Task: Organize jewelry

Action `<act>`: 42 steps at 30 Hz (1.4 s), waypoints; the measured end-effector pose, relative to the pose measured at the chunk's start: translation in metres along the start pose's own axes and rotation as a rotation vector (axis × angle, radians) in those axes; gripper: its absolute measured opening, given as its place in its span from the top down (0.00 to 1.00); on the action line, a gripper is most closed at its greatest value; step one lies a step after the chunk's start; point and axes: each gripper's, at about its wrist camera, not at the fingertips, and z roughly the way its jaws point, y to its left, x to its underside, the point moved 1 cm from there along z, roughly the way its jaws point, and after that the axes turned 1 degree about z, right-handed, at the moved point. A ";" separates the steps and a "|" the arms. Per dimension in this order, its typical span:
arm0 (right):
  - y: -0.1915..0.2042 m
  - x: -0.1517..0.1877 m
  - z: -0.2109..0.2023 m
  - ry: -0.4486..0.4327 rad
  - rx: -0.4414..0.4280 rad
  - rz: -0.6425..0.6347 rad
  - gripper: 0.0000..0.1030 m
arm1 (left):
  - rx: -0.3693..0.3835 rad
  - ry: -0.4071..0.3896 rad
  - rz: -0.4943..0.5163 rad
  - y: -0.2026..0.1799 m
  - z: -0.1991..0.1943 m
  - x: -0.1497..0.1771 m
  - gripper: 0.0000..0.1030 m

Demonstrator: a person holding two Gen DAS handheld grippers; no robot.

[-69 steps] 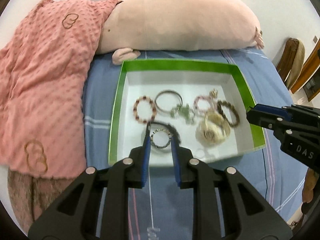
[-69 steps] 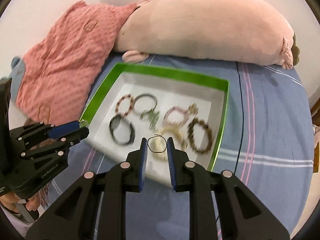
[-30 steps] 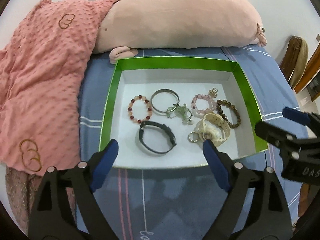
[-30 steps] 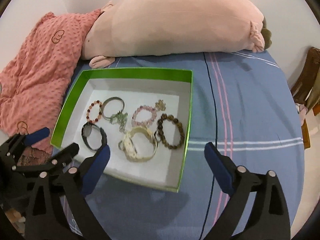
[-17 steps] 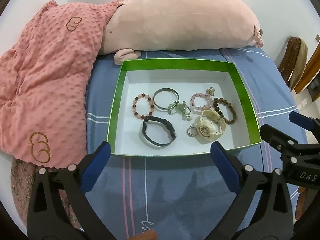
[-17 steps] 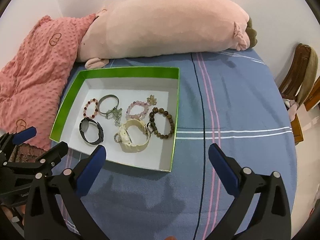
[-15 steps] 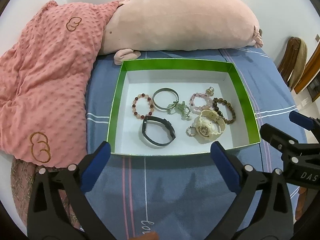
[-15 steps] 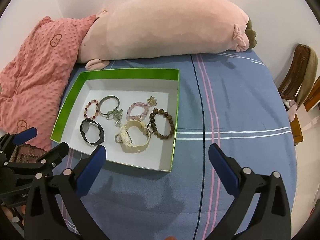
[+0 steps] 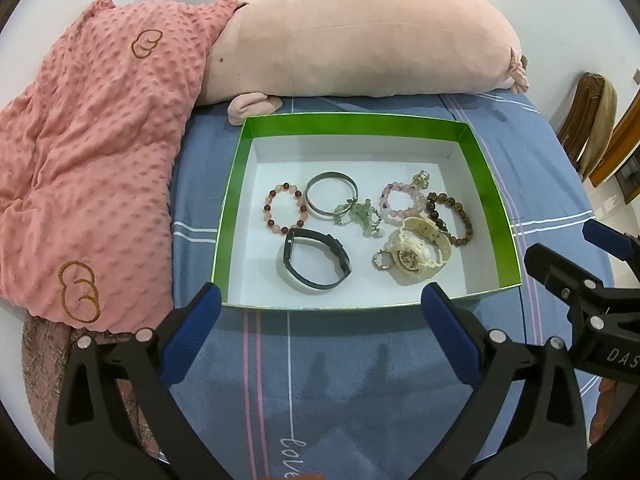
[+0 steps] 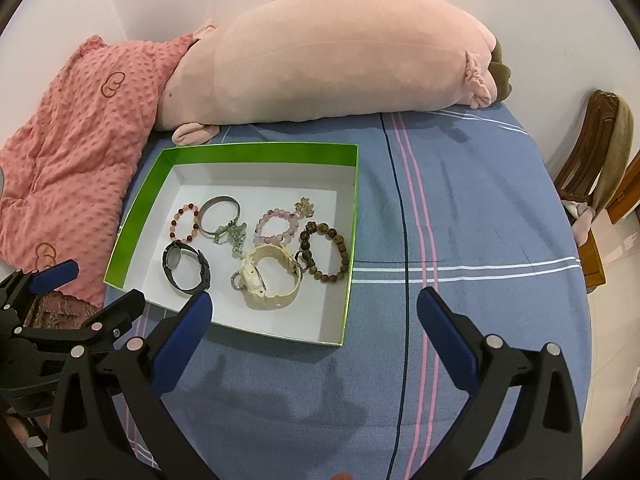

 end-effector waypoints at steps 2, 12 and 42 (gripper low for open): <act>0.000 -0.001 0.001 0.002 0.001 -0.001 0.01 | 0.001 0.003 -0.001 0.000 0.001 0.000 0.02; 0.000 -0.001 0.001 0.005 -0.004 0.002 0.01 | 0.002 0.005 -0.004 0.001 0.001 0.000 0.02; 0.000 0.002 0.005 0.008 -0.004 0.006 0.01 | 0.000 0.005 -0.003 0.001 0.002 0.000 0.02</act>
